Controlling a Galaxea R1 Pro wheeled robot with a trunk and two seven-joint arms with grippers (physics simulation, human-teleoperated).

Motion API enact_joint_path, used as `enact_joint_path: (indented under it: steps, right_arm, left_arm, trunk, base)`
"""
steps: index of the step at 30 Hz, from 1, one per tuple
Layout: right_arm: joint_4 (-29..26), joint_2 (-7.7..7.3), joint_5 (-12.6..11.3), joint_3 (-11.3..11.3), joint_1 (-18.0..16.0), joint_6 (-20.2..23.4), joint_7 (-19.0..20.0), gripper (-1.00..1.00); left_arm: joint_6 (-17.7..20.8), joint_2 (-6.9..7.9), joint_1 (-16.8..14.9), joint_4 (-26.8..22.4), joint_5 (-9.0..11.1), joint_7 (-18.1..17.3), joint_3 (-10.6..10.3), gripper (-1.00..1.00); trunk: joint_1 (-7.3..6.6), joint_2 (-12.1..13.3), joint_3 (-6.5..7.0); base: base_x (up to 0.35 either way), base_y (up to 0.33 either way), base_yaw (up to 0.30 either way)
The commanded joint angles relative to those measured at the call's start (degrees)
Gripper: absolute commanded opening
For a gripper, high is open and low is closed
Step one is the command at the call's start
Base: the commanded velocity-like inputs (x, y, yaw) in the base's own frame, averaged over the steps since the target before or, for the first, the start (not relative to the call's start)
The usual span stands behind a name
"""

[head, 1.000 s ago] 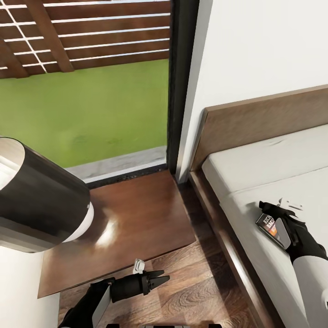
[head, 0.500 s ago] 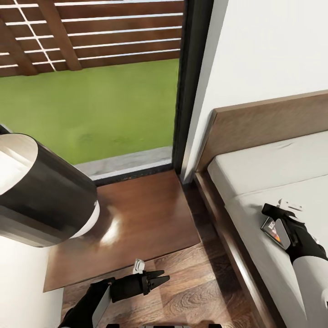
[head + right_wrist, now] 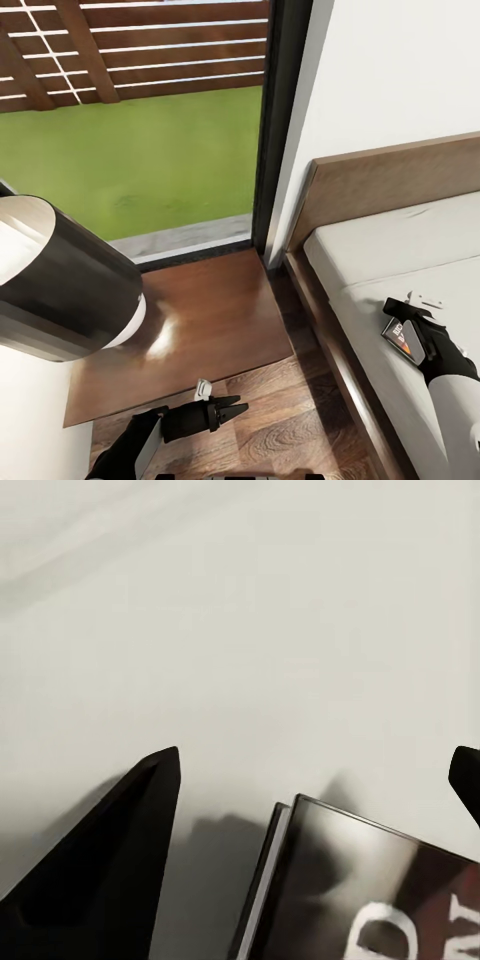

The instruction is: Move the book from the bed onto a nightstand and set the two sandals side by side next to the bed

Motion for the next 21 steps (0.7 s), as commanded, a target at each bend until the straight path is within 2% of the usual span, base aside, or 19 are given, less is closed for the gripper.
enact_joint_path:
  steps: [1, 8, 16, 21]
  right_arm:
    - [2.5, -0.01, -0.7, 0.1, 0.0, 0.4, -0.2, 1.0]
    - [2.5, -0.01, -0.7, 0.1, 0.0, 0.4, -0.2, 1.0]
    - [2.5, -0.01, -0.7, 0.1, 0.0, 0.4, -0.2, 1.0]
    - [2.5, -0.01, -0.7, 0.1, 0.0, 0.4, -0.2, 1.0]
  left_arm:
    - [0.6, 0.01, 0.0, 0.0, 0.3, -0.1, -0.1, 1.0]
    - [0.6, 0.01, 0.0, 0.0, 0.3, -0.1, -0.1, 1.0]
    - [0.6, 0.01, 0.0, 0.0, 0.3, -0.1, -0.1, 1.0]
    - [0.6, 0.01, 0.0, 0.0, 0.3, -0.1, -0.1, 1.0]
  trunk:
    - [0.0, 0.0, -0.04]
    - [0.0, 0.0, -0.04]
    - [0.0, 0.0, -0.04]
    - [0.0, 0.0, -0.04]
  base:
    - [0.0, 0.0, 0.0]
    - [-0.092, 0.0, 0.0]
    - [-0.01, 0.0, 0.002]
    - [0.0, 0.0, 0.171]
